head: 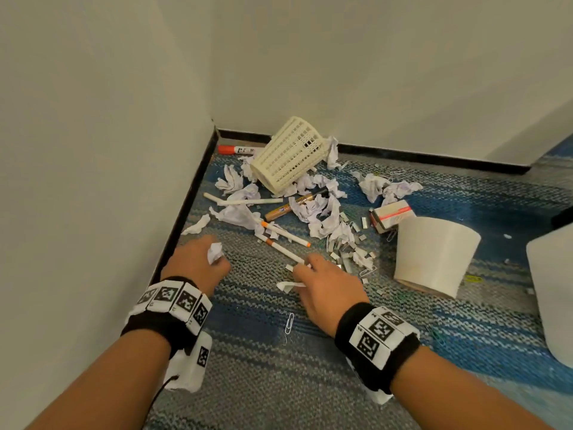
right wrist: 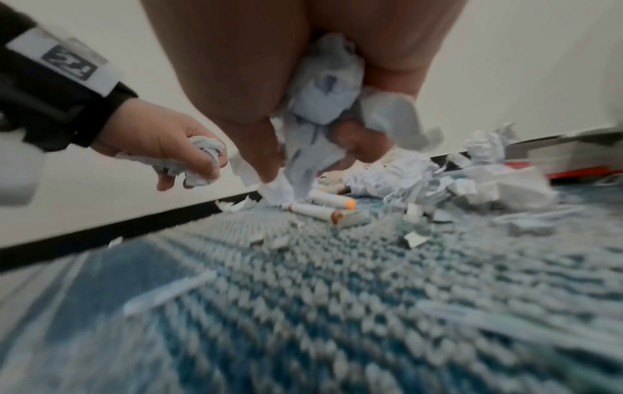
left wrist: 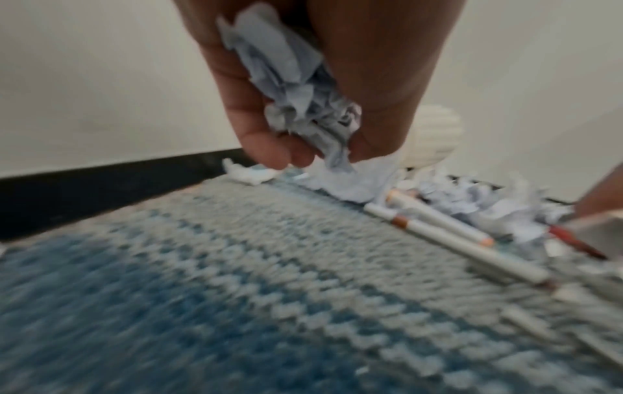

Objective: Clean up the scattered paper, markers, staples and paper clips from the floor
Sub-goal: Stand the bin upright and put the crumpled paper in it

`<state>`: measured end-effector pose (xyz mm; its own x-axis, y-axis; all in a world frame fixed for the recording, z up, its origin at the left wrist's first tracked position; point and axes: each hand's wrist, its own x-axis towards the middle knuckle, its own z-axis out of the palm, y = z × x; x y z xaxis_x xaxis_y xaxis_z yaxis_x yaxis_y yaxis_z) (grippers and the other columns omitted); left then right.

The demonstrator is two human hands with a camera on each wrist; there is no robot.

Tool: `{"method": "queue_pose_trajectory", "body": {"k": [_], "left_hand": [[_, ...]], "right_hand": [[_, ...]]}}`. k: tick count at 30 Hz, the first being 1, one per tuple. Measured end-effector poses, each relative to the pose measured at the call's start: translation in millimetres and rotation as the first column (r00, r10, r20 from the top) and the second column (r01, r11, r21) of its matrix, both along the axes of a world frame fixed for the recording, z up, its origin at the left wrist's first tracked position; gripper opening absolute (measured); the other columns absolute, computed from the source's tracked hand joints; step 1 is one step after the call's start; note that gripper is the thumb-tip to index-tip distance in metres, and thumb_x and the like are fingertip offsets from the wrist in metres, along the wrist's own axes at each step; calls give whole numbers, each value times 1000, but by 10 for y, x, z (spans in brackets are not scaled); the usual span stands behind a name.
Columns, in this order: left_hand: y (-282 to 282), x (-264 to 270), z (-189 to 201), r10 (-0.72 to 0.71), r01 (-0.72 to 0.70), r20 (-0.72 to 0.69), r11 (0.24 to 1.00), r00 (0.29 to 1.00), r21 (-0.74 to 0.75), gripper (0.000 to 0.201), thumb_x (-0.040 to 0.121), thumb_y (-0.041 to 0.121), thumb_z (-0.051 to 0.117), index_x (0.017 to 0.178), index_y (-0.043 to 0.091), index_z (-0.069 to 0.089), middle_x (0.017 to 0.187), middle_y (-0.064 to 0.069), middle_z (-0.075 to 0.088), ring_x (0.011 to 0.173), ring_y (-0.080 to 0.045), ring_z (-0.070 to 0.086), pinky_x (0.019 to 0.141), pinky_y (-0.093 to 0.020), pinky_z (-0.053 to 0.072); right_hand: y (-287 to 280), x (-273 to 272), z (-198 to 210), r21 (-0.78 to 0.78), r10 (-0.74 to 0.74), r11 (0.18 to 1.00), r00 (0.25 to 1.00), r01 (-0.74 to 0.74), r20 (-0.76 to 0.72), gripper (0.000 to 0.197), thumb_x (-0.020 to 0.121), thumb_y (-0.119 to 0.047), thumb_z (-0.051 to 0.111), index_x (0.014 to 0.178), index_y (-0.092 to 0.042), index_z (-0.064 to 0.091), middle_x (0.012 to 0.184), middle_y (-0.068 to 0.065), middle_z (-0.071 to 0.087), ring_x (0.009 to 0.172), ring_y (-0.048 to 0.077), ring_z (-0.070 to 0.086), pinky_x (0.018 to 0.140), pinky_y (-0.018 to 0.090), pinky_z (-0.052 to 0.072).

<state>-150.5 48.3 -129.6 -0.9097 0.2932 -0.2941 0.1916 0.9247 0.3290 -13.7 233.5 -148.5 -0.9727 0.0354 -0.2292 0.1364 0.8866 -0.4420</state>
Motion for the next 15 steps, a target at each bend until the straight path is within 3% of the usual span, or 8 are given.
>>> {"method": "queue_pose_trajectory", "body": {"k": [1, 3, 5, 7, 9, 11, 13, 15], "left_hand": [[94, 64, 98, -32, 32, 0, 998, 999, 63, 7, 80, 22, 57, 77, 21, 50, 76, 0, 56, 76, -27, 56, 68, -30, 42], [314, 200, 275, -114, 114, -7, 978, 993, 174, 16, 82, 21, 56, 98, 25, 55, 89, 2, 57, 82, -21, 56, 72, -28, 41], [585, 307, 460, -211, 218, -55, 936, 976, 275, 15, 85, 21, 55, 98, 29, 56, 95, 3, 57, 87, -16, 53, 74, -27, 37], [907, 404, 658, -314, 342, -135, 871, 940, 354, 9, 86, 20, 56, 88, 29, 55, 93, 3, 55, 87, -13, 49, 73, -23, 31], [1255, 512, 881, -377, 424, -193, 808, 906, 409, 5, 86, 30, 54, 89, 28, 51, 93, 4, 52, 86, -8, 44, 72, -23, 30], [1596, 651, 1148, -426, 483, -231, 723, 875, 495, 19, 81, 38, 45, 93, 24, 49, 96, 1, 50, 86, -8, 42, 72, -23, 30], [1950, 805, 1455, -450, 481, -219, 625, 865, 614, 20, 76, 27, 40, 95, 31, 46, 103, -7, 49, 91, -17, 46, 79, -27, 39], [2304, 984, 1730, -412, 436, -217, 572, 885, 695, 37, 70, 15, 38, 89, 46, 40, 116, -9, 47, 105, -29, 49, 90, -45, 45]], "right_hand": [[54, 40, 64, -55, -41, 998, 999, 39, -27, 16, 93, -28, 43, 108, -24, 45, 114, 2, 49, 95, 28, 55, 70, 37, 50], [168, 131, 231, -191, -159, 972, 984, 140, -85, 11, 91, -28, 43, 102, -27, 43, 93, -4, 53, 78, 21, 53, 63, 34, 43], [295, 227, 436, -321, -289, 917, 949, 237, -127, 11, 93, -27, 44, 104, -29, 43, 74, -10, 50, 62, 12, 47, 55, 32, 36], [442, 331, 661, -420, -416, 853, 890, 310, -188, 23, 95, -33, 42, 117, -31, 44, 88, -7, 63, 70, 12, 54, 63, 32, 43], [616, 458, 904, -478, -519, 809, 797, 341, -309, 35, 95, -33, 39, 130, -37, 39, 107, -1, 66, 80, 11, 56, 71, 26, 42], [805, 611, 1197, -509, -587, 787, 676, 349, -446, 46, 96, -19, 41, 135, -41, 34, 114, -1, 61, 93, 6, 54, 77, 14, 38], [998, 816, 1569, -478, -604, 797, 519, 369, -605, 57, 91, -5, 42, 138, -36, 34, 109, 1, 54, 96, 1, 48, 82, 3, 34], [1182, 1075, 1930, -423, -564, 814, 367, 399, -739, 56, 87, 4, 42, 134, -28, 44, 105, 6, 50, 91, 0, 44, 82, 6, 37]]}}
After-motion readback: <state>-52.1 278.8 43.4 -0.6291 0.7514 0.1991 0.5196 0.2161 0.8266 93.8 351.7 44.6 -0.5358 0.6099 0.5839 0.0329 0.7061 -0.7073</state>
